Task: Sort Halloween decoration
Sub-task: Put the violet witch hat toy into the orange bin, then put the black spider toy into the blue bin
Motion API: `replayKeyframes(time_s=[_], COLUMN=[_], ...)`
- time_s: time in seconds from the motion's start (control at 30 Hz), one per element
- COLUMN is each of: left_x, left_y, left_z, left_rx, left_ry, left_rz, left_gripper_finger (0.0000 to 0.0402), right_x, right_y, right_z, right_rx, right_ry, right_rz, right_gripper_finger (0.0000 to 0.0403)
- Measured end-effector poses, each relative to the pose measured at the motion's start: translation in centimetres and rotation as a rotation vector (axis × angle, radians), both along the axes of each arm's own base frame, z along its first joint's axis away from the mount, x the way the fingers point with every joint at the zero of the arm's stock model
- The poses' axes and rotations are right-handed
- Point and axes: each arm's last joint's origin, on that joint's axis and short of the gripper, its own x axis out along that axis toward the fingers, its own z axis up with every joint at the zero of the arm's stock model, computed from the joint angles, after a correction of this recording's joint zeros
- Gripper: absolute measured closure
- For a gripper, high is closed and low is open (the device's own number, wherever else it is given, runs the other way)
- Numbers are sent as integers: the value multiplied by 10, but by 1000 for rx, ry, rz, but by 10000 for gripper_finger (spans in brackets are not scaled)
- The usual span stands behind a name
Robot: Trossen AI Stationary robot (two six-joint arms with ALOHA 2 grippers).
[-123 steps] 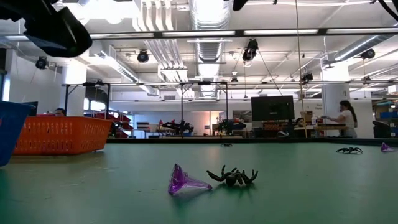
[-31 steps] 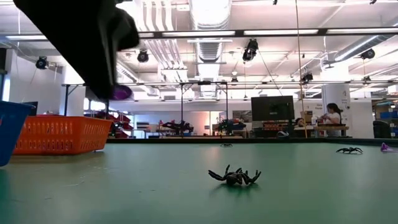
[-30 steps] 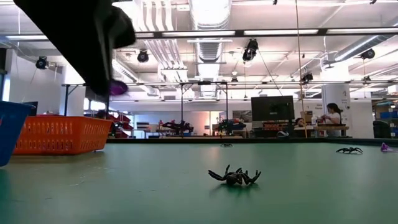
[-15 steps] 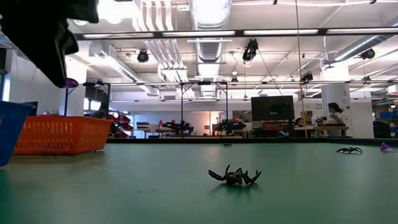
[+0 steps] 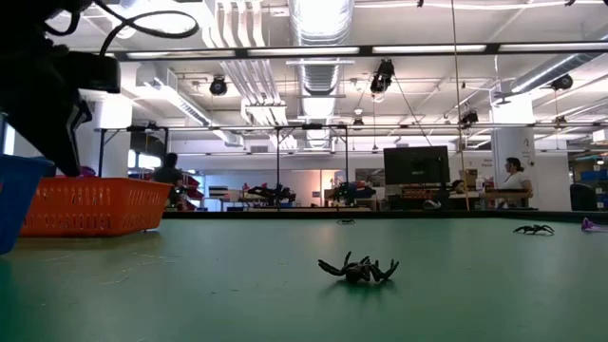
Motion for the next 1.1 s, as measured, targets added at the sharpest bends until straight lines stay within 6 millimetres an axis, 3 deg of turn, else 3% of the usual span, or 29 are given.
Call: replayKeyframes(time_s=[0.3,0.6,0.93,1.1], left_x=[-16,-15,-13,-13], left_y=[7,7,6,6], left_z=[-1,12,16,16], left_rx=[3,-2,2,2], left_ry=[-42,-91,-99,-98], left_rz=[-71,-115,-134,-134], left_gripper_finger=[367,317,307,307], right_x=[32,77,87,87], right_y=[14,41,89,103], right_z=[-50,-103,-178,-199], right_rx=[42,136,175,177], right_ry=[107,81,269,296], right_rz=[-40,3,35,4], right_gripper_finger=[275,275,275,275])
